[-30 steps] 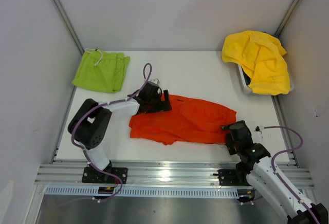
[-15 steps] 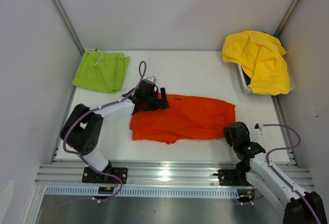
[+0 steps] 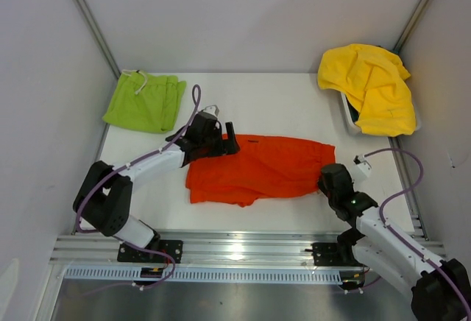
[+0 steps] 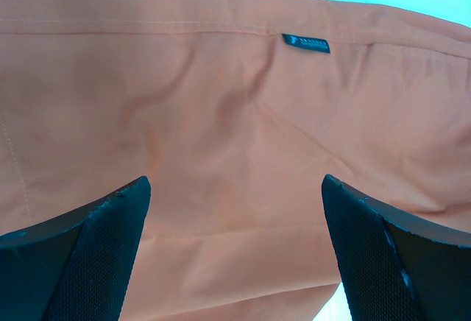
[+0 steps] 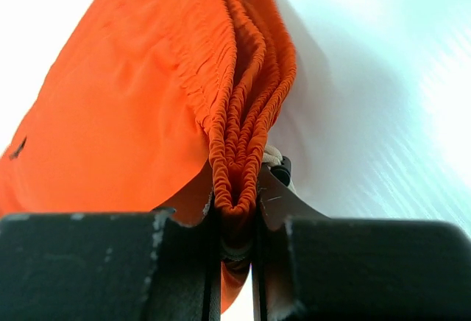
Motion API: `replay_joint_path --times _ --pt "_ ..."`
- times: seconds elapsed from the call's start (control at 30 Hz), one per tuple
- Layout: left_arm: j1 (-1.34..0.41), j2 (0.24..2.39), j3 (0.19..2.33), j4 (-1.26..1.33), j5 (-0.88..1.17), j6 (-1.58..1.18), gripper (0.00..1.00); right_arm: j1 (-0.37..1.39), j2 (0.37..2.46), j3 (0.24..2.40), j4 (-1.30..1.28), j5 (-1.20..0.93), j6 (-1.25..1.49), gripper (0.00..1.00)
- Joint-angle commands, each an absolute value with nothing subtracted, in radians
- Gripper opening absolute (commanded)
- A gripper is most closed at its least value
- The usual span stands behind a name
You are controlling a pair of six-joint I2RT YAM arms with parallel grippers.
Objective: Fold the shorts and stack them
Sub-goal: Fold the shorts
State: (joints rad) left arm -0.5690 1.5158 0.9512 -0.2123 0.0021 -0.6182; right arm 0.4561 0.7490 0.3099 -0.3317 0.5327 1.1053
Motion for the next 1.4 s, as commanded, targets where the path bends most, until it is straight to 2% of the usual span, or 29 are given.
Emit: replay_joint_path --times 0.0,0.3,0.57,0.73,0.9,0.97,1.13,1.27,1.37 --pt "-0.578 1.462 0.936 -0.23 -0.012 -0.592 0.99 0.497 0.797 0.408 -0.302 0.633 0.956 0.0" --pt "-0.632 1.488 0.948 -0.212 0.038 -0.594 0.99 0.626 0.963 0.521 -0.293 0.71 0.755 0.0" --pt "-0.689 1.526 0.959 -0.218 0.055 -0.595 0.99 0.683 1.006 0.555 -0.325 0.752 0.729 0.01" --pt "-0.721 1.563 0.988 -0.216 0.064 -0.597 0.99 0.673 0.97 0.523 -0.298 0.6 0.834 0.08" --pt "-0.782 1.654 1.1 -0.261 0.041 -0.572 0.99 0.658 0.986 0.476 -0.242 0.352 0.986 0.09" --pt "-0.799 1.675 1.127 -0.284 0.031 -0.569 0.99 0.684 1.002 0.465 -0.227 0.312 1.052 0.09" --pt "-0.828 1.634 1.097 -0.224 0.061 -0.525 0.99 0.755 1.003 0.474 -0.271 0.295 1.106 0.17" --pt "-0.87 1.534 1.029 -0.153 0.061 -0.424 0.99 0.756 0.98 0.482 -0.301 0.273 1.127 0.16" --pt "-0.896 1.43 0.93 -0.117 0.015 -0.365 0.99 0.749 0.988 0.526 -0.369 0.282 1.131 0.1"
